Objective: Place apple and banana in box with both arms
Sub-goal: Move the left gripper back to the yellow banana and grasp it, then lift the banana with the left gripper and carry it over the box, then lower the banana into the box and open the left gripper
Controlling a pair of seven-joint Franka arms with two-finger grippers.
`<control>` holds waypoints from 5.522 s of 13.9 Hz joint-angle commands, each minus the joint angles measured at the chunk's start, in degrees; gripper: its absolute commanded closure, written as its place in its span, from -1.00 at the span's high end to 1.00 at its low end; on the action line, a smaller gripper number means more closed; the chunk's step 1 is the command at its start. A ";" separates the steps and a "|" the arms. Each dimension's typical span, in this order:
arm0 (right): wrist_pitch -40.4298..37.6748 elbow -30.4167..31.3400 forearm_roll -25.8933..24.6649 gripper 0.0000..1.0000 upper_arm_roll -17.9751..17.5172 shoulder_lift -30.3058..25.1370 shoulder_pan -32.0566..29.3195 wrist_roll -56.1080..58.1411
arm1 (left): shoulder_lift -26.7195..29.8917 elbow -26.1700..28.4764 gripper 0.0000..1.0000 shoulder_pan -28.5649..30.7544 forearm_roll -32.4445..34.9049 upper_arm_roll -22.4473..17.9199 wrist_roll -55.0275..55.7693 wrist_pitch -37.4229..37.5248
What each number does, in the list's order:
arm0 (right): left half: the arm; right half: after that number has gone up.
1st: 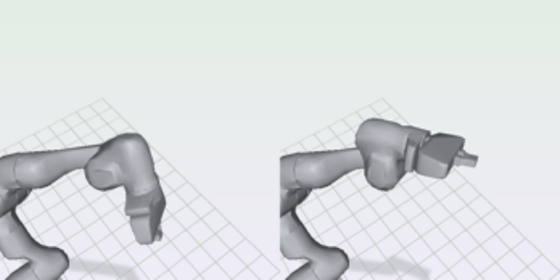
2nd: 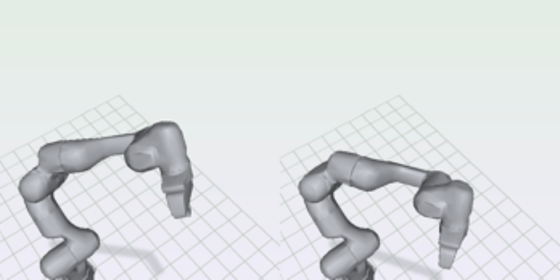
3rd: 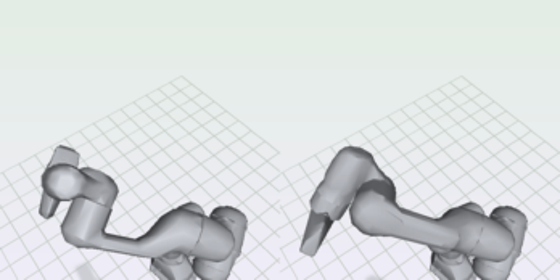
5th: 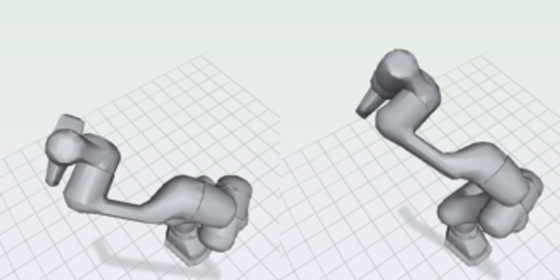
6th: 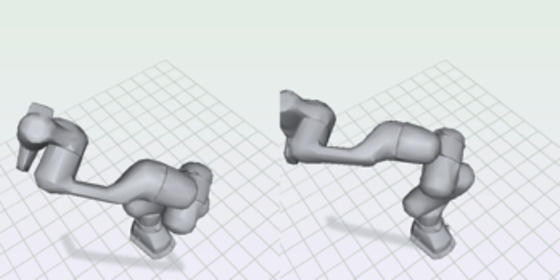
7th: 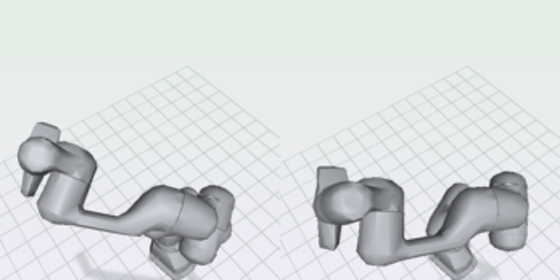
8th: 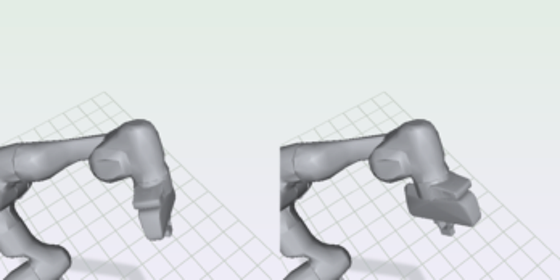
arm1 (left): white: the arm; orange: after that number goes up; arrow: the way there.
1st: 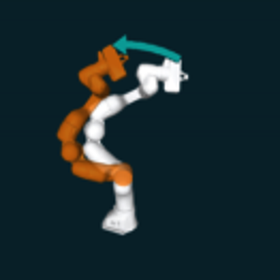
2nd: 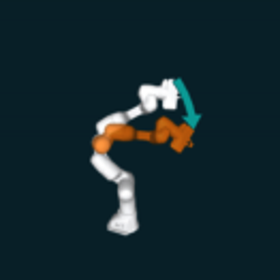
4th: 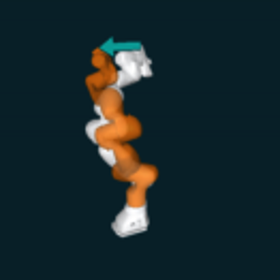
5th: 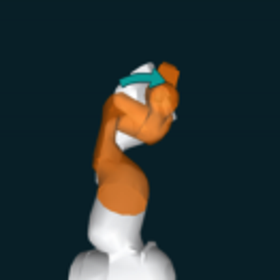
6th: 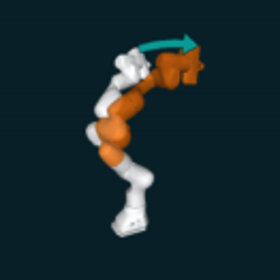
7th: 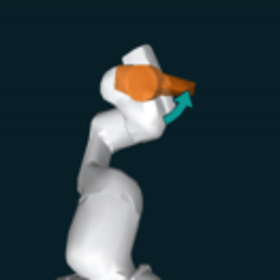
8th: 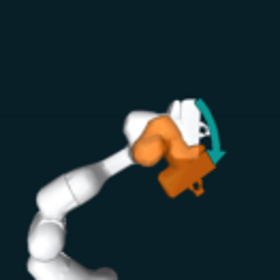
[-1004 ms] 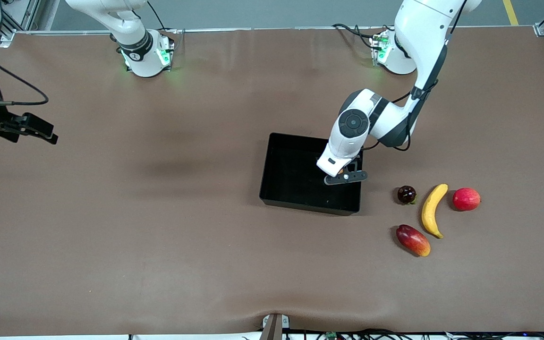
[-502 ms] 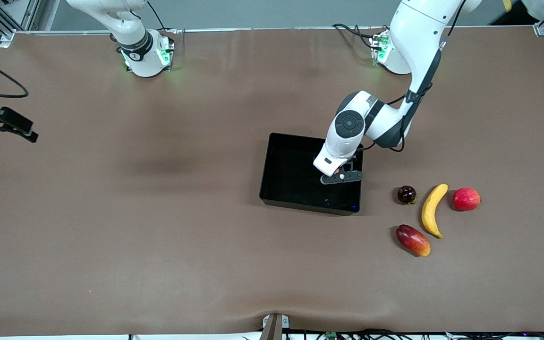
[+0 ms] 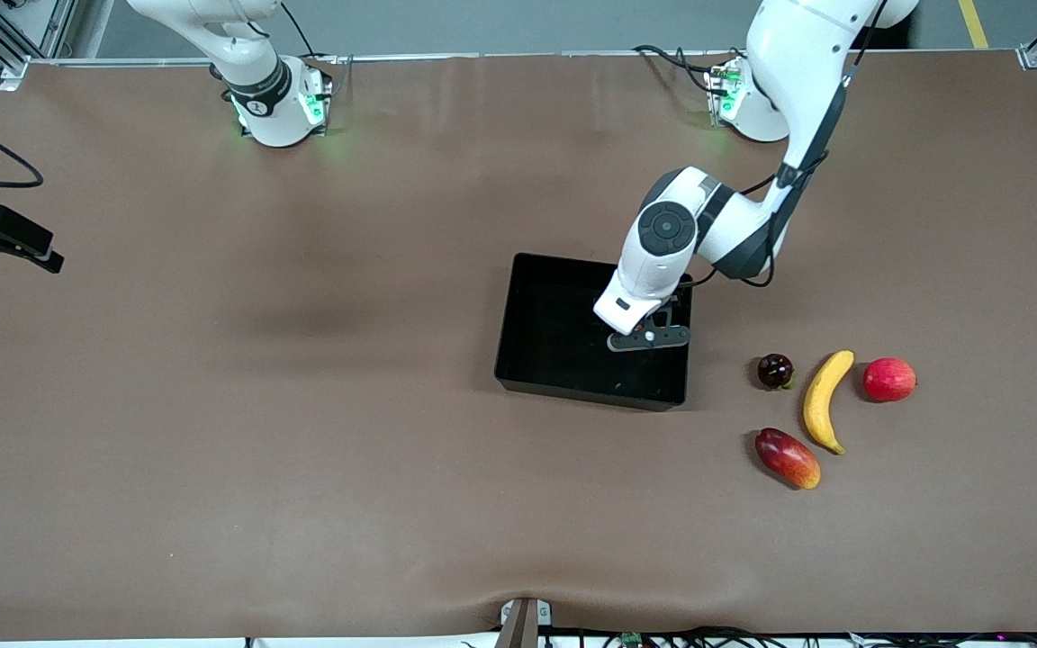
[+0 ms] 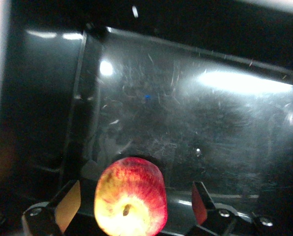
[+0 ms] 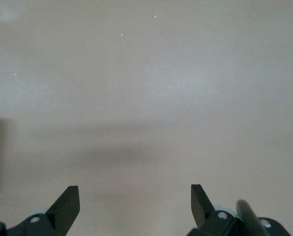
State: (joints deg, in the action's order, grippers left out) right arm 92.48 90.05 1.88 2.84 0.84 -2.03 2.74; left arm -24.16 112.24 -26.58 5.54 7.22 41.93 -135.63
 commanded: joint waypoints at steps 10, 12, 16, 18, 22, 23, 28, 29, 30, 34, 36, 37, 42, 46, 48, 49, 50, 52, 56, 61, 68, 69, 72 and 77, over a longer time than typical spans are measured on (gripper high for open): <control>-1.78 -1.63 -1.18 1.00 -0.56 0.83 0.10 0.16 | 3.52 -11.96 1.00 27.35 0.35 0.16 -45.30 20.60; -1.87 -1.72 -1.09 1.00 -0.47 0.83 -0.16 0.33 | 0.62 -11.17 1.00 30.95 0.62 0.16 -55.77 17.09; -1.95 -2.33 -1.18 1.00 -0.47 0.83 0.10 0.33 | -4.04 -9.23 1.00 34.22 0.97 0.07 -69.87 7.94; -1.87 -2.33 -1.27 1.00 -0.47 0.83 0.19 0.24 | -5.28 -7.31 1.00 34.05 1.93 0.07 -72.85 3.65; -1.78 -2.42 -1.27 1.00 -0.38 0.83 0.18 0.16 | -7.56 -3.96 1.00 34.22 2.38 0.07 -73.66 -2.44; -1.78 -2.42 -1.27 1.00 -0.47 0.83 0.28 0.16 | -7.91 -3.78 0.94 34.31 2.38 -0.01 -74.10 -2.62; -1.87 -2.33 -1.27 1.00 -0.47 0.83 0.28 0.16 | -8.27 -2.55 -0.54 34.22 2.38 -0.01 -73.84 -3.94; -1.87 -2.33 -1.27 1.00 -0.47 0.83 0.28 0.16 | -7.92 -2.29 -0.91 34.22 2.38 -0.10 -73.93 -3.76; -1.87 -2.33 -1.27 1.00 -0.47 0.83 0.28 0.16 | -7.22 -2.20 -1.00 34.22 2.38 -0.10 -74.01 -3.33; -1.87 -2.25 -1.27 1.00 -0.47 0.83 0.19 0.16 | -1.17 -3.78 -1.00 33.43 2.38 1.82 -73.67 4.30; -1.95 -2.25 -1.27 1.00 -0.47 0.83 0.10 0.16 | 2.09 -5.70 -1.00 33.52 2.38 4.46 -72.53 10.53; -1.95 -2.25 -1.27 1.00 -0.47 0.83 0.10 0.16 | 3.32 -6.50 -1.00 33.52 2.29 5.95 -70.17 14.04; -1.95 -2.07 -1.27 1.00 -0.47 0.83 0.01 0.16 | 5.71 -7.74 -1.00 33.43 2.38 16.84 -52.34 19.70; -1.95 -1.98 -1.18 1.00 -0.47 0.83 -0.16 0.16 | 4.13 -10.19 -1.00 26.43 5.09 21.61 -38.61 19.53; -1.95 -1.98 -1.18 1.00 -0.47 0.92 -0.25 0.16 | 1.76 -11.95 -1.00 21.68 5.45 21.61 -30.82 19.01; -1.95 -1.90 -1.18 1.00 -0.38 0.83 -0.25 0.16 | 0.71 -12.39 -1.00 19.48 6.32 21.61 -26.25 18.13; -1.95 -1.89 -1.18 1.00 -0.47 0.91 -0.34 0.16 | -0.61 -13.09 -1.00 17.46 7.46 21.61 -22.98 17.43; -1.95 -1.89 -1.18 1.00 -0.38 0.91 -0.25 0.16 | -3.60 -13.80 -1.00 13.85 9.66 21.61 -16.74 15.41; -1.96 -1.89 -1.18 1.00 -0.47 0.91 -0.25 0.16 | -9.74 -16.77 -1.00 9.28 14.15 21.52 -7.33 10.22; -2.92 -1.98 -1.18 1.00 -0.38 0.92 -0.25 0.16 | -16.61 -21.98 -1.00 4.69 16.17 20.55 -2.82 10.04; -3.01 -1.89 -1.18 1.00 -0.38 0.92 -0.25 0.16 | -21.36 -21.97 -1.00 3.90 18.37 20.47 -2.82 7.22; -3.01 -1.89 -1.18 1.00 -0.38 0.92 -0.25 0.16 | -22.06 -21.98 -0.98 3.90 18.37 20.29 -2.82 7.14; -3.01 -1.89 -1.27 1.00 -0.38 0.83 -0.16 0.16 | -23.56 -21.98 -0.31 3.55 18.98 20.03 -2.74 7.13; -3.01 -1.89 -1.18 1.00 -0.38 0.92 -0.25 0.16 | -19.97 -22.59 1.00 5.21 20.39 20.03 -3.52 7.66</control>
State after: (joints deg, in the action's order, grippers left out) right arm 90.33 89.12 1.55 2.76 1.37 -1.92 2.75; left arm -46.37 90.46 -21.82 24.39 27.55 38.19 -128.49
